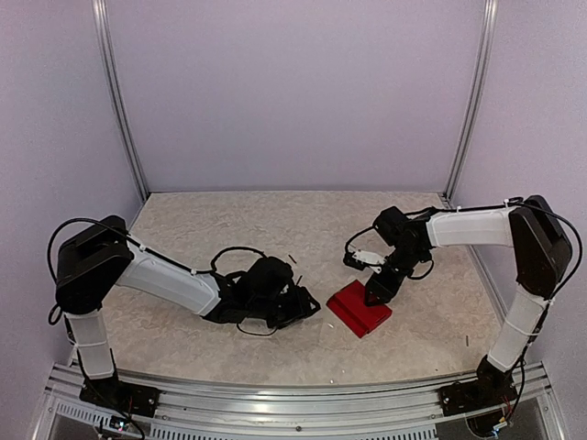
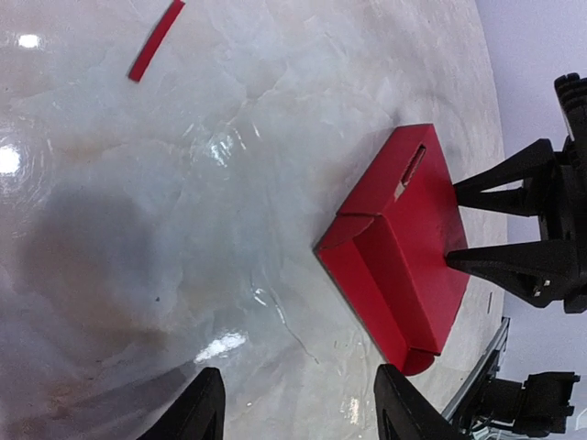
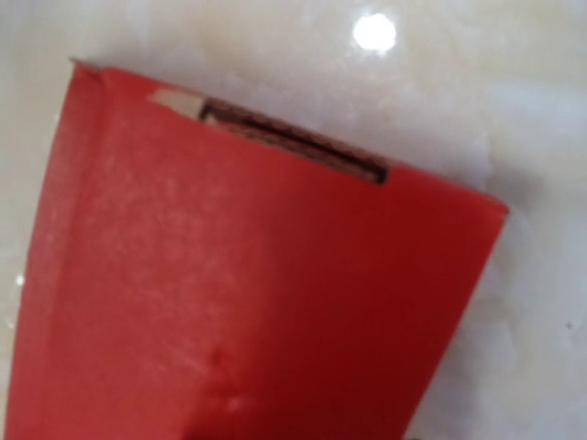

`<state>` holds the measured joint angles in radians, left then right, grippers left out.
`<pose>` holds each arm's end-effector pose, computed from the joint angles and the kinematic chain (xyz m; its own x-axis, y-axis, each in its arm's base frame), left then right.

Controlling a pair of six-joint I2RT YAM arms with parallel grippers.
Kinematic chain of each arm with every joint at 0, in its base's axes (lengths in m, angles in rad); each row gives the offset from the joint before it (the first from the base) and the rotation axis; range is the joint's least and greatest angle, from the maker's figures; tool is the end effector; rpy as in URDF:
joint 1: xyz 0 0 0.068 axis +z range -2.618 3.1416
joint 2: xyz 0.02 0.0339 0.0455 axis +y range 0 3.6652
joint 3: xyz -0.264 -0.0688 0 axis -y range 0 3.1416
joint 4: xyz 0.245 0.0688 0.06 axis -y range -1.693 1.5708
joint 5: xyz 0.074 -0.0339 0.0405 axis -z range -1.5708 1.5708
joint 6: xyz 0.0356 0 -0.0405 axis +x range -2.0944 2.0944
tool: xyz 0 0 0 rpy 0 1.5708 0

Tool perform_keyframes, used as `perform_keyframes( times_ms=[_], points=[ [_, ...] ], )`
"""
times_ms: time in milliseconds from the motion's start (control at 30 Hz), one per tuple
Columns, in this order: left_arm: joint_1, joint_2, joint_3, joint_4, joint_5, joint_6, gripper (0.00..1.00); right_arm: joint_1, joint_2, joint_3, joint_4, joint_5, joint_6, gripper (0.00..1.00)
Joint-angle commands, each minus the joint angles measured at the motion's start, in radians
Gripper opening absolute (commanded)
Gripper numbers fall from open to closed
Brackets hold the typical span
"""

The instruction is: Fold the paper box

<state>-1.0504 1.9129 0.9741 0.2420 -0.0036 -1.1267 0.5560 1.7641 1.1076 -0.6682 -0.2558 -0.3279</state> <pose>0.1919 -0.3346 0.1296 -0.9193 -0.2119 -0.3316 0.0840 0.7175 -0.6915 0.2737 0.1807 0.1654 -0.5986 -0.7388 -0.3097 -0.7983 0.5823 0.1539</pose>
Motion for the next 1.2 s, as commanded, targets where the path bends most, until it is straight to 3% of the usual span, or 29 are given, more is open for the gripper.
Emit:
perform_keyframes(
  times_ms=[0, 200, 400, 567, 733, 1167],
  points=[
    [-0.016, -0.014, 0.073, -0.046, -0.005, -0.091, 0.55, -0.044, 0.063, -0.007, -0.02, -0.102, 0.057, 0.48],
    [0.013, 0.058, 0.123, -0.016, 0.095, -0.088, 0.53, -0.093, 0.04, -0.018, -0.035, -0.201, 0.08, 0.57],
    [0.004, 0.085, 0.181, -0.04, 0.11, -0.043, 0.48, -0.177, -0.045, -0.044, -0.051, -0.236, 0.054, 0.64],
    [-0.008, 0.114, 0.289, -0.107, 0.137, 0.04, 0.47, -0.248, -0.077, -0.03, -0.095, -0.275, 0.011, 0.64],
    [0.014, 0.21, 0.383, -0.152, 0.228, 0.032, 0.45, -0.281, -0.095, -0.031, -0.106, -0.278, -0.027, 0.64],
    [0.026, 0.23, 0.397, -0.169, 0.241, 0.042, 0.42, -0.292, -0.119, -0.046, -0.059, -0.251, -0.085, 0.6]
  ],
)
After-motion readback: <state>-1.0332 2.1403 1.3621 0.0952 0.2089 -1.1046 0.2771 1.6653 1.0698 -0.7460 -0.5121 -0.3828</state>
